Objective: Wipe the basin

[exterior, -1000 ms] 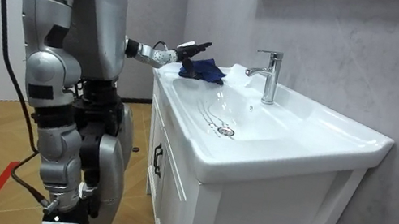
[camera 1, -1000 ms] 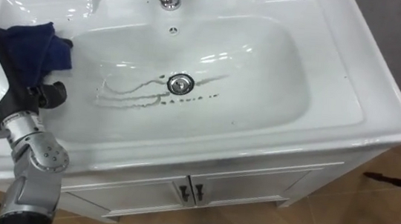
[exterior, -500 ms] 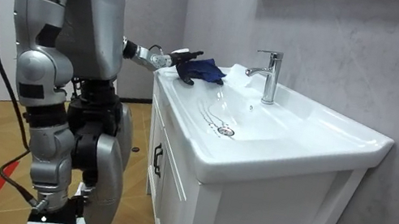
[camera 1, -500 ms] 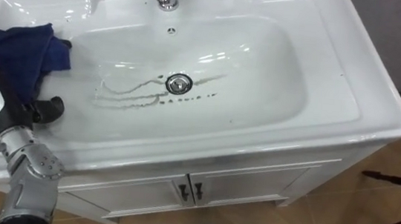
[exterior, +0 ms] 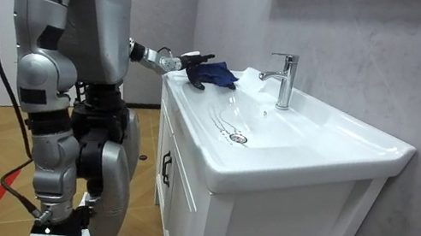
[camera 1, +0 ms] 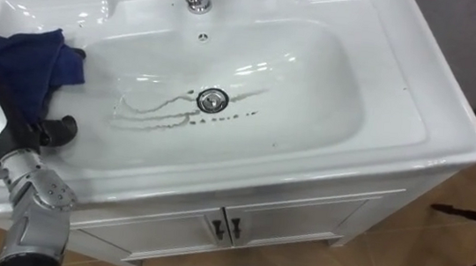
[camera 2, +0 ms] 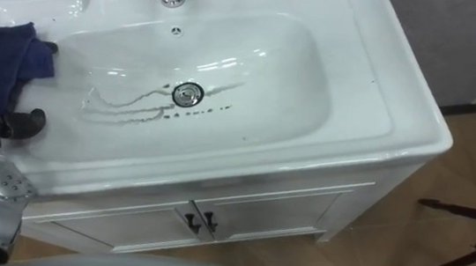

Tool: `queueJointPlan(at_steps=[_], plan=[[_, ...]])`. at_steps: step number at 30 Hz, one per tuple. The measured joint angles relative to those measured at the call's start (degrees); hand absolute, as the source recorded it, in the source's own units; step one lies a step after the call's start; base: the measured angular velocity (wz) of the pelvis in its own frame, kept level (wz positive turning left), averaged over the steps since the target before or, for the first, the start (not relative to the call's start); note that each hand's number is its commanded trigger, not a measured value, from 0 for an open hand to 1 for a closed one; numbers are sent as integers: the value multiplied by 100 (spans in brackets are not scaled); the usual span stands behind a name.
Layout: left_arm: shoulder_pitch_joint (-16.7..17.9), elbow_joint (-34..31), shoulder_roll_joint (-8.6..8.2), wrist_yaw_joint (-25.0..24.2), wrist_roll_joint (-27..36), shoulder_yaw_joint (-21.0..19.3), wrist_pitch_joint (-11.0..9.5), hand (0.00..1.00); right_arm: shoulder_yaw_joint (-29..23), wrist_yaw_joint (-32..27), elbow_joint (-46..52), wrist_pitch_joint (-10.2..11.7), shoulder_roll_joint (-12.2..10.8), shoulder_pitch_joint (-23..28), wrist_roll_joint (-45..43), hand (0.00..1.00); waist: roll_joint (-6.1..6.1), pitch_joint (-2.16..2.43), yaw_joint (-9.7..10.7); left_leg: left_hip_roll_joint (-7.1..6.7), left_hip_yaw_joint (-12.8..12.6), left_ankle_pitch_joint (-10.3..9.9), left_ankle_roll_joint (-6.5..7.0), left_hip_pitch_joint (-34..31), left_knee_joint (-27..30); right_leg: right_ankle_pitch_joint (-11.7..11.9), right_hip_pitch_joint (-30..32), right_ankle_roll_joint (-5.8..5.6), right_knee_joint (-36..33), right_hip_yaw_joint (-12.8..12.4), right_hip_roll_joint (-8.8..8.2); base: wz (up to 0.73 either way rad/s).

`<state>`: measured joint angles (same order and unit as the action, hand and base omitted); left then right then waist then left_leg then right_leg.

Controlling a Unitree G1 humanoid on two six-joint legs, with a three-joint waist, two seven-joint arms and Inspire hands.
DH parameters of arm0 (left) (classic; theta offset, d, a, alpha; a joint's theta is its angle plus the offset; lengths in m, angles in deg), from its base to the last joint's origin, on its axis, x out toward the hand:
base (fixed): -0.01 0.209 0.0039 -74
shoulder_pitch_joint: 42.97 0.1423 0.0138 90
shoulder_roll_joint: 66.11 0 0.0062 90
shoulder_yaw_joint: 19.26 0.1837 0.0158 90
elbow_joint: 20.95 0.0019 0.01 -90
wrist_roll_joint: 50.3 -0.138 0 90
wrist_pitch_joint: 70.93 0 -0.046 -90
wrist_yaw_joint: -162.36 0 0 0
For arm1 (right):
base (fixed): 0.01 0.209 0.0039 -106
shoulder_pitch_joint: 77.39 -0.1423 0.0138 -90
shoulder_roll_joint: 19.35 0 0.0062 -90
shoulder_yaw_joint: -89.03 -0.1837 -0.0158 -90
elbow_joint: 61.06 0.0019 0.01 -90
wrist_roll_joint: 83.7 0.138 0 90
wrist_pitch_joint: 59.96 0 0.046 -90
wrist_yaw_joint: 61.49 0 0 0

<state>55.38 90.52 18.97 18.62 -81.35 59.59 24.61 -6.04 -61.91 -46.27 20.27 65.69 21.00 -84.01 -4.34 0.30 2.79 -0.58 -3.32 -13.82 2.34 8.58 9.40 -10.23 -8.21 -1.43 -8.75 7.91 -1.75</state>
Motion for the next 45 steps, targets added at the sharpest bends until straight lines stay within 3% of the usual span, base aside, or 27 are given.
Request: queueJointPlan(at_steps=[13, 27, 37, 45], plan=[[-25, 2, 0, -109, 1, -1, 56, 0, 3, 81, -26, -28, 2, 47, -2, 0, -13, -17, 12, 1, 3, 0, 0, -4, -1, 0, 4, 0, 2, -6, 1, 0], [-282, 176, 95, -324, -66, -1, 209, 0, -15, 513, -34, -30, 129, 59, -129, 0, -83, -27, 43, -4, 19, 0, 0, -3, -7, 0, 29, 0, 8, -6, 0, 0], [-438, 499, 103, -334, -64, -125, 196, 0, -28, 689, -34, -40, 131, 68, -251, 0, -89, -29, 142, -4, 5, 1, -1, -1, -21, 0, 52, 0, 4, -87, 11, -1], [-545, 749, 123, -454, -60, -215, 203, 0, -29, 685, 11, -181, 135, 54, -254, 0, -91, -24, 151, -1, -75, 3, 0, 9, -21, 1, 85, 2, -21, -186, 20, -5]])
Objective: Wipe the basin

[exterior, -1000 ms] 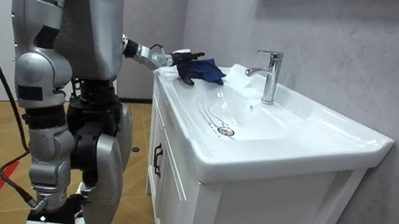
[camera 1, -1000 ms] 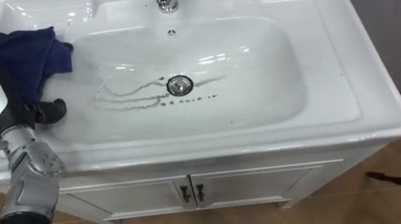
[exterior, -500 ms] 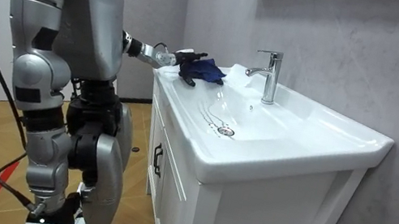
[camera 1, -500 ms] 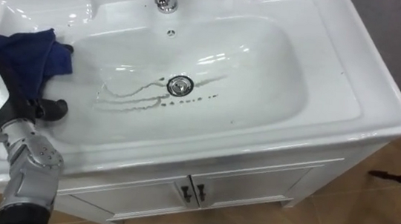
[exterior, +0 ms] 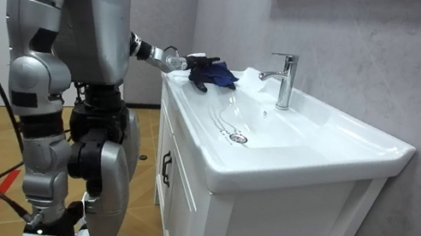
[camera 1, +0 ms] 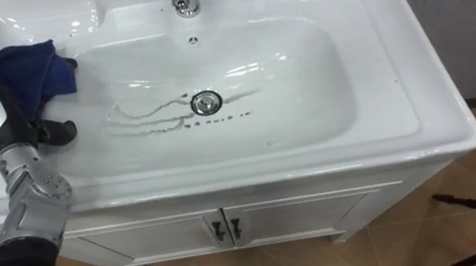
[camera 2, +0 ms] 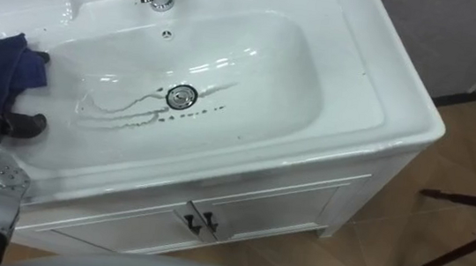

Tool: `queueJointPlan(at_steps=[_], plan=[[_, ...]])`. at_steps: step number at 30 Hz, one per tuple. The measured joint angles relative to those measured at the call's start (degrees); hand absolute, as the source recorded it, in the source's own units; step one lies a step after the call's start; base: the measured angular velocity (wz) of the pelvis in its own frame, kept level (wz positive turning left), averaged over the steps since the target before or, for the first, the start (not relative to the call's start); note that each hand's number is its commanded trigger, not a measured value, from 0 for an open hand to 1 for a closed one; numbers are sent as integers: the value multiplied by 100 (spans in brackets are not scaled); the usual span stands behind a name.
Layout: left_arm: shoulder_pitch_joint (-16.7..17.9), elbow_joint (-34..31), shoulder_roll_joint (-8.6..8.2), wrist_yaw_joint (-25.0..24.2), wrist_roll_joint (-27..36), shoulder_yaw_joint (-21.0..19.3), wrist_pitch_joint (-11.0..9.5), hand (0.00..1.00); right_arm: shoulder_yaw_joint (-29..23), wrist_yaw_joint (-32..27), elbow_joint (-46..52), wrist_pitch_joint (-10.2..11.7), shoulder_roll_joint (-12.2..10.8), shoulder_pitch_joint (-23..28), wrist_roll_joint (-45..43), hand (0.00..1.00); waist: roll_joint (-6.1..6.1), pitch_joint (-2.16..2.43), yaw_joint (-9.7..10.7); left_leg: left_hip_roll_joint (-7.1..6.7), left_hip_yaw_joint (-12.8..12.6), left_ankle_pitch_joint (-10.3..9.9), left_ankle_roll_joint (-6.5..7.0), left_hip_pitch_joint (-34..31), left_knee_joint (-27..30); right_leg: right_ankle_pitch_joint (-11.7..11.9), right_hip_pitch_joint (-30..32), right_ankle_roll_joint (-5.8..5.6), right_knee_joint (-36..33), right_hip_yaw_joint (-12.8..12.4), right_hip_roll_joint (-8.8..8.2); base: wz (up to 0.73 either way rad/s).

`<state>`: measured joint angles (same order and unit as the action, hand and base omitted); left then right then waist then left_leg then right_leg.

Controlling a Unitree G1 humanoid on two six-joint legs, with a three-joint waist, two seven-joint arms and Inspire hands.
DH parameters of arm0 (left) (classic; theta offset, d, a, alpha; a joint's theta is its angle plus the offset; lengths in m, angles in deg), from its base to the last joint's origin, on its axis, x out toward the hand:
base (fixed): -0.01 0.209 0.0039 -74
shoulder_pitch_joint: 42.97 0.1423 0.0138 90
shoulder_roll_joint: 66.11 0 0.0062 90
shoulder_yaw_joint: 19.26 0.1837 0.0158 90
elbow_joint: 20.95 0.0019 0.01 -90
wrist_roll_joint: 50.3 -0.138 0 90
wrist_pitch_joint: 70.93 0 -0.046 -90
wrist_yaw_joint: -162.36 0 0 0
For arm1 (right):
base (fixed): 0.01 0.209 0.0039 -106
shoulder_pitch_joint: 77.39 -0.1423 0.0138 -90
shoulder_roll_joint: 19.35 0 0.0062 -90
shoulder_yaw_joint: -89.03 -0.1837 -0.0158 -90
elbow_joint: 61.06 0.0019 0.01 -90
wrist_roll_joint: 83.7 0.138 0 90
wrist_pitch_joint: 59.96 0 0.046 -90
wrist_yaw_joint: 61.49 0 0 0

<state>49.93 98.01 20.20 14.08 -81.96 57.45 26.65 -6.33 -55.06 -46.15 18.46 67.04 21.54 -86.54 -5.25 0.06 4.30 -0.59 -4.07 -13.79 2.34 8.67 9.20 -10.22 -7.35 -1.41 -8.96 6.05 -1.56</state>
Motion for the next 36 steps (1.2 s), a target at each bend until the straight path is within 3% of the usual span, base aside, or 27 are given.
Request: queueJointPlan(at_steps=[12, 17, 18, 19, 20, 21, 22, 30, 33, 36], plan=[[-408, 416, 101, -598, 3, -3, 278, 0, 18, -66, 36, -310, 12, -260, -172, 0, -23, 16, -10, 13, -41, 7, -10, -21, 2, 0, 40, 5, -83, 6, 9, -2], [-643, 613, 241, -957, 0, -3, 436, 1, 35, -60, 143, -351, 56, -262, -225, 0, -84, 59, -16, 17, -43, 12, -14, -12, 28, 1, 41, 7, -84, -8, 13, 0], [-690, 645, 253, -1002, -5, -4, 474, 15, 34, -56, 142, -353, 63, -265, -241, 0, -93, 63, -23, 17, -44, 13, -15, -12, 26, 1, 47, 8, -86, -13, 14, 0], [-744, 671, 287, -1103, -32, -5, 550, 52, 34, -50, 142, -355, 69, -276, -285, 0, -101, 69, -31, 20, -52, 17, -21, -16, 18, 2, 48, 10, -91, -31, 22, -4], [-779, 676, 325, -1196, -55, -6, 601, 63, 33, -44, 142, -356, 69, -281, -331, 0, -100, 68, -30, 25, -57, 20, -27, -17, 10, 3, 49, 19, -94, -41, 29, -4], [-794, 677, 344, -1241, -60, -6, 623, 94, 32, -44, 140, -356, 71, -281, -335, 0, -97, 68, -28, 27, -57, 21, -29, -17, 10, 2, 49, 22, -95, -40, 31, 0], [-807, 678, 382, -1314, -64, -6, 643, 100, 30, -46, 140, -357, 78, -283, -346, 0, -96, 67, -26, 29, -57, 23, -32, -19, 10, -2, 54, 32, -97, -42, 33, 0], [-995, 667, 529, -1569, -545, -26, 685, 100, 5, -140, 140, -454, 96, -292, -393, 0, -49, 57, -91, 46, -182, 41, -60, -53, 22, -56, 200, 84, -174, -126, 44, -6], [-1112, 765, 642, -1614, -548, -19, 693, 100, 4, -147, 130, -453, 119, -299, -419, 0, -46, 57, -118, 54, -211, 44, -64, -49, 23, -55, 231, 85, -178, -135, 47, -5], [-1317, 1113, 861, -1609, -565, -22, 705, 100, -22, -140, 129, -445, 133, -315, -439, 0, -47, 57, -120, 59, -202, 44, -65, -37, 18, -55, 225, 87, -167, -134, 52, 0]])
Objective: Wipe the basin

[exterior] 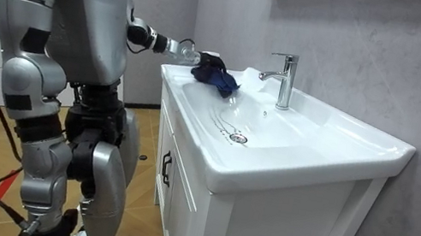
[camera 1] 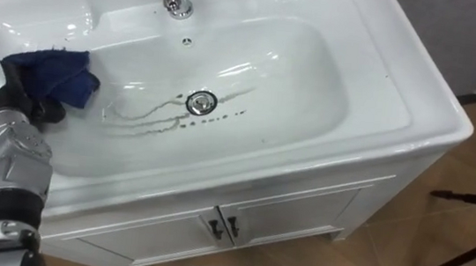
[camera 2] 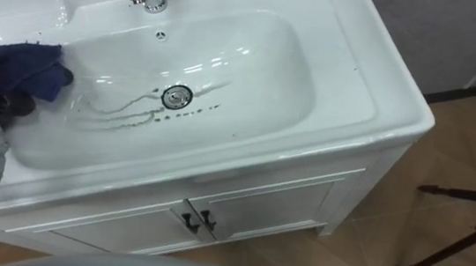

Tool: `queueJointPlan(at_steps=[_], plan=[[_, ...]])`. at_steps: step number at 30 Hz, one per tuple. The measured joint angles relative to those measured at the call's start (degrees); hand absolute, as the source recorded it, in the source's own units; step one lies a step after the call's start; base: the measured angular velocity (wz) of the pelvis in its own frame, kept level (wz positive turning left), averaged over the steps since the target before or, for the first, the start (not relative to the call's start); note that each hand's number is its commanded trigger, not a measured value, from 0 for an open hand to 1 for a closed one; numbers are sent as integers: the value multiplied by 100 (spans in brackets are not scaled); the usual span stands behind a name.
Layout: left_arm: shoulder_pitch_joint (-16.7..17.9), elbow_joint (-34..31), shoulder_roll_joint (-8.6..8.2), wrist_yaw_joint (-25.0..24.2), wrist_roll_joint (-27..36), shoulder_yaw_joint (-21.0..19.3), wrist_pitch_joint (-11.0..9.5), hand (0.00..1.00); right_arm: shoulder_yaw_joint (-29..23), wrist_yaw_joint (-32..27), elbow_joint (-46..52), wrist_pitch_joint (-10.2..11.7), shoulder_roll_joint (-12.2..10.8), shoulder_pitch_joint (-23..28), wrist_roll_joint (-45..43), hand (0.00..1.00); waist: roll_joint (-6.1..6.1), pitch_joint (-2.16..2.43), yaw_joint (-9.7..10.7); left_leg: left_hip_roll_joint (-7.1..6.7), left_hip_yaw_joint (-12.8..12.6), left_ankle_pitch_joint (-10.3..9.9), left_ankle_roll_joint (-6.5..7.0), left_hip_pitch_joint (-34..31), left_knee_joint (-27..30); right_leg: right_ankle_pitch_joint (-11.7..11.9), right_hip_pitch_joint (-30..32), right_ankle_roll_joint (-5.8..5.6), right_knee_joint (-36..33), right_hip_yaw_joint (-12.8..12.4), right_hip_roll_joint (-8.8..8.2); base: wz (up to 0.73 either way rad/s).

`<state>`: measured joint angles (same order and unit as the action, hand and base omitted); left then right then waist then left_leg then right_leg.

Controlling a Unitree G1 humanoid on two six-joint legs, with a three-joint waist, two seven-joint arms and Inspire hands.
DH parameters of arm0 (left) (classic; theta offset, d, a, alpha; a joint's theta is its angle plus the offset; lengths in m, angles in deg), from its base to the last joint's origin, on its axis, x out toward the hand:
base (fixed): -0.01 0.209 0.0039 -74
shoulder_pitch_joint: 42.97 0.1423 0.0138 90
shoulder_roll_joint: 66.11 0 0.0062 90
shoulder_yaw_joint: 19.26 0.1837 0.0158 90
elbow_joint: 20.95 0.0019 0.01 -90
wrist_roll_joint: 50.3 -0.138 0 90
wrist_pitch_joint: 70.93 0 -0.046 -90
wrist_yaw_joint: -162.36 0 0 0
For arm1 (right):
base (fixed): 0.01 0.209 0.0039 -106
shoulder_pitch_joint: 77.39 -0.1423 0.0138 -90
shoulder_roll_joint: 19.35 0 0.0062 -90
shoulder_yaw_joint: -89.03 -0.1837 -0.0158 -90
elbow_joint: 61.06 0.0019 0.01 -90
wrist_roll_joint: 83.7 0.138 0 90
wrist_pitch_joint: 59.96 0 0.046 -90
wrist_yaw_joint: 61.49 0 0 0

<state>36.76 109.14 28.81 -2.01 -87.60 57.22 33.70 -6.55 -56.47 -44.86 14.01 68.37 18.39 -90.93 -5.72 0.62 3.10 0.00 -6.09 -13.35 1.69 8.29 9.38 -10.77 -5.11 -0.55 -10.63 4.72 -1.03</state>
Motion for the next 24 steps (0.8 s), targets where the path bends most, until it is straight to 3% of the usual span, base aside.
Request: queueJointPlan(at_steps=[2, 8, 19, 24], plan=[[-106, 221, 114, -25, 7, -33, 0, 100, -20, 2, 2, 12, 5, -1, -9, 0, -2, 0, -12, 0, 1, 0, 0, 6, -4, 0, -9, 0, 2, -1, 1, 0], [-180, 389, 139, -44, 47, -111, -3, 100, -20, -2, 3, 131, 6, 2, -22, 0, -11, -4, -21, 6, -15, 0, -1, 39, -23, -21, -73, 20, 14, -4, 7, 0], [-193, 435, 117, 172, 172, -102, -16, 100, -11, -120, -55, 229, 4, -67, 11, 0, -11, -10, 0, 11, 8, 0, -2, 39, -22, -31, -78, 27, 6, -2, 8, 0], [-136, 247, 70, 366, 176, -87, 8, 100, -5, -236, -47, 227, -27, -57, 37, 0, 30, -43, 61, 4, 80, 0, -3, 6, -19, -33, -89, 23, 84, 10, 10, 8]])
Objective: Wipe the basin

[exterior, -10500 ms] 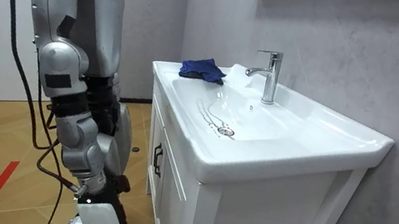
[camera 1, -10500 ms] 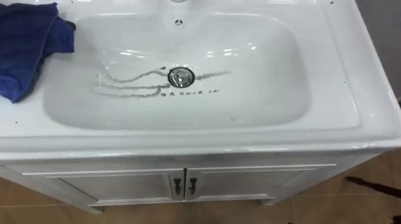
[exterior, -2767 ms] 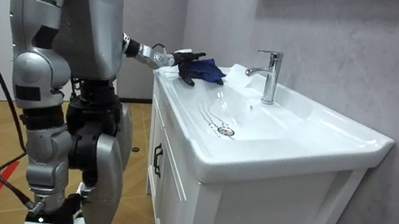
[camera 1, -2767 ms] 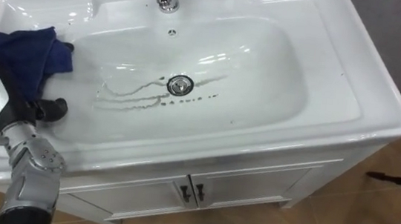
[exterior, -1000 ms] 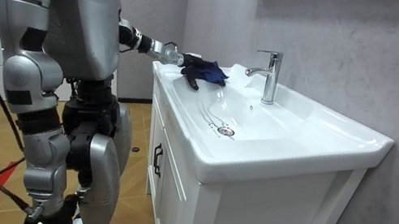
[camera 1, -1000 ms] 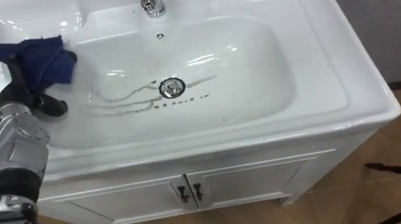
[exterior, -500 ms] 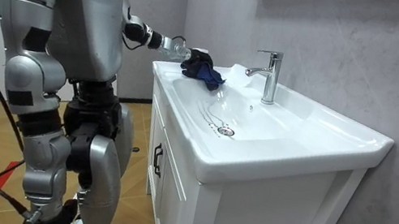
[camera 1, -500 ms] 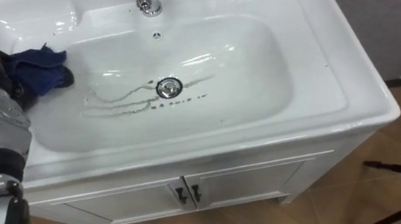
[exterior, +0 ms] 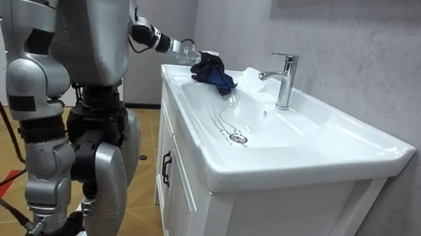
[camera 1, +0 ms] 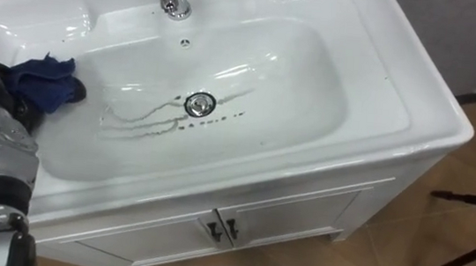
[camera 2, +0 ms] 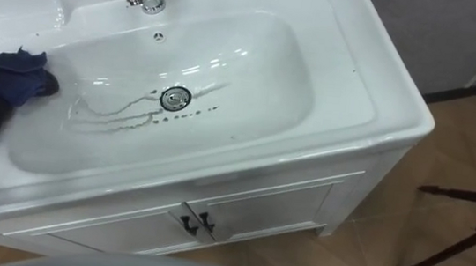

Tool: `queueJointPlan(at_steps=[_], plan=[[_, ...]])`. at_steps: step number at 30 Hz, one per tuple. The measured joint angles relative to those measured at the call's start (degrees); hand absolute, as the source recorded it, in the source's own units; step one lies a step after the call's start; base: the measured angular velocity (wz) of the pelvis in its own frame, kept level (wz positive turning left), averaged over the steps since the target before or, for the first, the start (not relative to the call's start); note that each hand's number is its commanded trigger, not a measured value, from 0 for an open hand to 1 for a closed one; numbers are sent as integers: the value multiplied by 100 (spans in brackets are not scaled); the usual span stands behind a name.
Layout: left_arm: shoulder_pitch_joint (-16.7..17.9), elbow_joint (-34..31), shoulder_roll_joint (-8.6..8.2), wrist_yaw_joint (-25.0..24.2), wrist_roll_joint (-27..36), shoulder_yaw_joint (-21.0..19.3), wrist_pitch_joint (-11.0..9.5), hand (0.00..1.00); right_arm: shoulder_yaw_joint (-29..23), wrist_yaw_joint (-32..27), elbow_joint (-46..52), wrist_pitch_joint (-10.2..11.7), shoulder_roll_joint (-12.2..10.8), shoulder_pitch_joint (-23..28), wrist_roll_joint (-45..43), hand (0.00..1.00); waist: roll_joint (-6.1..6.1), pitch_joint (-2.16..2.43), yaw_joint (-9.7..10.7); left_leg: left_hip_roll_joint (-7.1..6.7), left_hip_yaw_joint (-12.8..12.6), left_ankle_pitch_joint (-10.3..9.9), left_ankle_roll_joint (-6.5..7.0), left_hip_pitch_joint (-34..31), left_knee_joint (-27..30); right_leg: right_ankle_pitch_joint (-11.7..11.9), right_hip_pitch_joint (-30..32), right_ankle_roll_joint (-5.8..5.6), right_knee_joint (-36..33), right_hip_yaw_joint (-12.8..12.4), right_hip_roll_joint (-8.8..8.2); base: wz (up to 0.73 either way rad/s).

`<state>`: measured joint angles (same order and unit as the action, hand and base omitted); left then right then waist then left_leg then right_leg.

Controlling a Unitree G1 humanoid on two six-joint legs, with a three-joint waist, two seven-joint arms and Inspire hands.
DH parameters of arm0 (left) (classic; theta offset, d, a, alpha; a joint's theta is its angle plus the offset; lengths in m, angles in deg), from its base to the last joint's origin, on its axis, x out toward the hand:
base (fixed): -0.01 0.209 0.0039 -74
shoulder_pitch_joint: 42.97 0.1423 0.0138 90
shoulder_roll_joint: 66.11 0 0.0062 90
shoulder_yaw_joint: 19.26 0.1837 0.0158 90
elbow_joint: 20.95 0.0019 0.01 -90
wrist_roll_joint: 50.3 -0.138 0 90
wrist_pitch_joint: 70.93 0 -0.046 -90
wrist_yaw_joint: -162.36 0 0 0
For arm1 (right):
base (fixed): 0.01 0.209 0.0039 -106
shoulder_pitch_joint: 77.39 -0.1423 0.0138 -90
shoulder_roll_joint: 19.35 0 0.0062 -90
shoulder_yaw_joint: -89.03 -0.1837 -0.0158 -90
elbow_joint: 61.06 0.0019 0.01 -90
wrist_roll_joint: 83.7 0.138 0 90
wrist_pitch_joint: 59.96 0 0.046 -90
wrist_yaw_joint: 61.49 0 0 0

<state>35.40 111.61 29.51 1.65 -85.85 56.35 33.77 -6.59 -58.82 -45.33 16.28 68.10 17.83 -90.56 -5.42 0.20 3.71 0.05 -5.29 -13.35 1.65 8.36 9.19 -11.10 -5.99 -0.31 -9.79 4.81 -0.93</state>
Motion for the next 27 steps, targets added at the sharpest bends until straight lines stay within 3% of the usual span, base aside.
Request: queueJointPlan(at_steps=[3, 5, 10, 17, 27], plan=[[54, -312, -81, 83, -20, 0, 43, 100, 35, -81, 5, 14, -19, -12, -11, 0, 16, -11, 58, -12, 112, 0, 0, -78, 32, 4, 10, -5, -2, 70, -10, 18], [76, -541, -135, 158, -81, -2, 41, 100, 48, -96, 4, 111, -35, -15, -5, 0, 46, -32, 50, -11, 176, 1, -1, -112, 37, 8, 14, -4, -1, 151, -15, 15], [162, -1358, -335, 167, -121, 58, 26, 100, 194, -130, -9, 396, -58, -66, -1, 0, 64, -31, 61, 2, 311, 1, -1, -207, 54, 13, 46, -5, 5, 314, -40, 14], [168, -2239, -335, 489, -121, 662, -305, 100, 325, -114, -120, 679, -78, -131, 83, 0, 50, -40, 100, -45, 415, 3, 1, -238, 44, 13, 39, -6, 25, 322, -62, 7], [324, -2920, -335, 615, -123, 957, -374, 100, 443, 6, -77, 671, -85, -38, 23, 0, 96, -68, 126, -50, 404, 3, 1, -157, 15, 13, -11, -7, 34, 303, -66, -2]])
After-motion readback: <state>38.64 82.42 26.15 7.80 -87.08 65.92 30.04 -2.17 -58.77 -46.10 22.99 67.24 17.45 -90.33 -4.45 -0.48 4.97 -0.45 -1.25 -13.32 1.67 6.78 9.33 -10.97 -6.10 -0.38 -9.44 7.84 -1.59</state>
